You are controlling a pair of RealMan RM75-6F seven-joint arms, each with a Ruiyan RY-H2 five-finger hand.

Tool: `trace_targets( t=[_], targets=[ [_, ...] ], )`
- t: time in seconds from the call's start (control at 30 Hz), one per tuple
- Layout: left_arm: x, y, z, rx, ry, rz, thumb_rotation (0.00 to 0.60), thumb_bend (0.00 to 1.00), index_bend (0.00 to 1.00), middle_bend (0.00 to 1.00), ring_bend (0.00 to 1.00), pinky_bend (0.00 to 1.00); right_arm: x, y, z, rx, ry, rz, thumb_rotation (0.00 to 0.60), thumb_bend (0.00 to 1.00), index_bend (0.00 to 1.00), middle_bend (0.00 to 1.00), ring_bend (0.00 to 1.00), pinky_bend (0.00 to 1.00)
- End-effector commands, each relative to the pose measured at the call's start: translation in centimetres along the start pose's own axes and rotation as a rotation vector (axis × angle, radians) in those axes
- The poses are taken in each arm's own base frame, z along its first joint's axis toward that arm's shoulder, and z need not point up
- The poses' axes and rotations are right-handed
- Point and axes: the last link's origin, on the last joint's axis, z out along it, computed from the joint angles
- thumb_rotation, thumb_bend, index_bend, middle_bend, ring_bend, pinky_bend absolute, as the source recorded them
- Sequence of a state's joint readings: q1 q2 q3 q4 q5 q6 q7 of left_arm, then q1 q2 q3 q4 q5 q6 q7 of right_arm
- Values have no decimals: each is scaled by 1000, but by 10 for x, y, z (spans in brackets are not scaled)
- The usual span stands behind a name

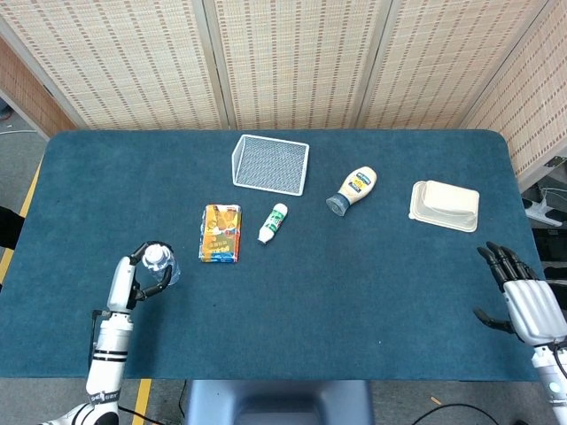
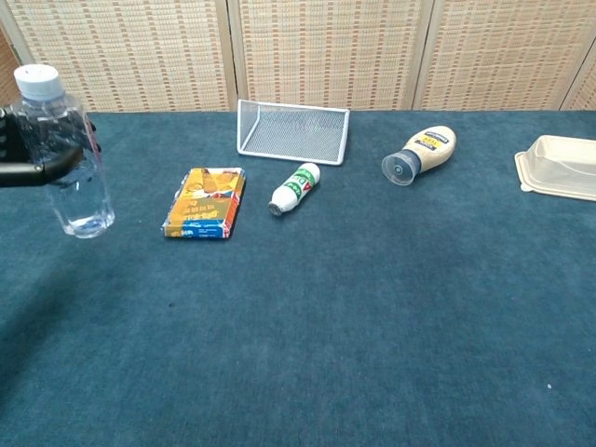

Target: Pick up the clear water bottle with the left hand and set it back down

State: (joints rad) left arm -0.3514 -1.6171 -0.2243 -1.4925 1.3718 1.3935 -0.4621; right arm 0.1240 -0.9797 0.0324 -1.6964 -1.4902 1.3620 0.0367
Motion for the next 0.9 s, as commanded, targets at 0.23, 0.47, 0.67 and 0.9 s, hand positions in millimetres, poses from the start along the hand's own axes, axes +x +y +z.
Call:
trace_targets(
  t=[0.23, 0.47, 0.67, 0.9],
  targets=[
    [38, 52, 8, -190, 224, -112, 600, 607, 723, 738, 647, 476, 0, 0, -2, 5, 1, 2, 600, 120, 0, 0, 0, 198],
    [12, 1, 5, 16, 95, -31, 600, 606, 724, 738, 647, 476, -2, -1, 0, 2, -5, -7, 600, 120, 0, 0, 0, 198],
    [-12, -36, 3, 111, 62, 11, 600, 605, 723, 735, 647, 476, -4, -2, 2, -1, -13, -15, 600, 121, 0, 0, 0, 199],
    [-20, -51, 2, 89, 79, 42, 600, 606, 634, 664, 588, 463, -3, -1, 3, -3, -11, -11, 600, 120, 0, 0, 0, 199]
  ],
)
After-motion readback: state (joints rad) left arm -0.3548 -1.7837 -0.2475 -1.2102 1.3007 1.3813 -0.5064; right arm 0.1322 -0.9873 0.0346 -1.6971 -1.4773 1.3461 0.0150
